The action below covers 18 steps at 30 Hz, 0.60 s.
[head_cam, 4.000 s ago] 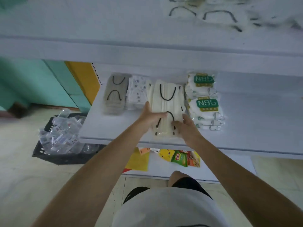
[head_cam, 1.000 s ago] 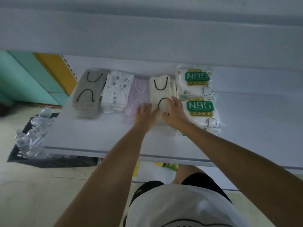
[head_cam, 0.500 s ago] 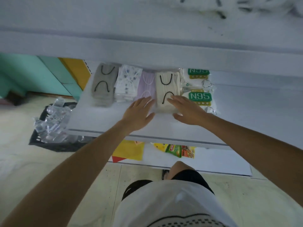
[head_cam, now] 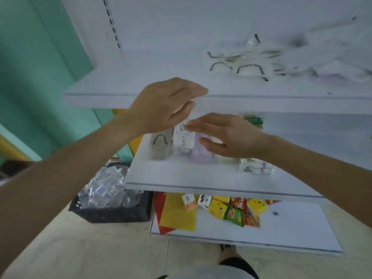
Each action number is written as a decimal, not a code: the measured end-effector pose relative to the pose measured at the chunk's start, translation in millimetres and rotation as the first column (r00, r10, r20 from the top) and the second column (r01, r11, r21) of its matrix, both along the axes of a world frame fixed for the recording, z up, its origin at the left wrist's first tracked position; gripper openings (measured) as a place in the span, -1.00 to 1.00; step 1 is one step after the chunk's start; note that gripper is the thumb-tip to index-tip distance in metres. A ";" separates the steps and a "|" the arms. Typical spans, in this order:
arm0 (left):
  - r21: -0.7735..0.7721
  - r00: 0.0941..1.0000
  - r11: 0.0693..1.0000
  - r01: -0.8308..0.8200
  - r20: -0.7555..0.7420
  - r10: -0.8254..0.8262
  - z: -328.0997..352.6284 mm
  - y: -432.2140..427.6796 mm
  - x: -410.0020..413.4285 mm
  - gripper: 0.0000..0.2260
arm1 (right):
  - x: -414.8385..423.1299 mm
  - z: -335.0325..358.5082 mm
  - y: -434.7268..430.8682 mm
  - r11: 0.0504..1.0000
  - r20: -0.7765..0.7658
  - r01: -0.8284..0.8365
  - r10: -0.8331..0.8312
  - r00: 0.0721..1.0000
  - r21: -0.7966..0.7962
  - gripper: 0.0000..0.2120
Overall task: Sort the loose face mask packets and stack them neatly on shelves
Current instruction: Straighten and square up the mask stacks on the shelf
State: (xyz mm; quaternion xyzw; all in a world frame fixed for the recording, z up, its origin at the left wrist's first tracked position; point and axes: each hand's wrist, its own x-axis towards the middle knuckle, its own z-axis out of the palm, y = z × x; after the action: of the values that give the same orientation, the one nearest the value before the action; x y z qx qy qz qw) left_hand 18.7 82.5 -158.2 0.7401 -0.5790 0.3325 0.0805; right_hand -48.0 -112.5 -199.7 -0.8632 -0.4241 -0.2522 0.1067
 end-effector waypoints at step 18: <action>0.341 0.586 0.845 -0.413 -0.611 0.533 13.1 -136.8 139.7 -0.78 | 102.4 56.7 -129.5 0.715 -0.463 0.608 -0.693 0.553 -0.344 -0.49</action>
State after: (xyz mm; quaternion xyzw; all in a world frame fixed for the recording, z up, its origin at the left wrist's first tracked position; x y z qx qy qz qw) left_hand 158.4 -54.2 -145.0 0.9398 -0.3134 -0.0039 0.1363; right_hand 54.4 -242.0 -143.1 -0.9970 -0.0395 0.0231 0.0629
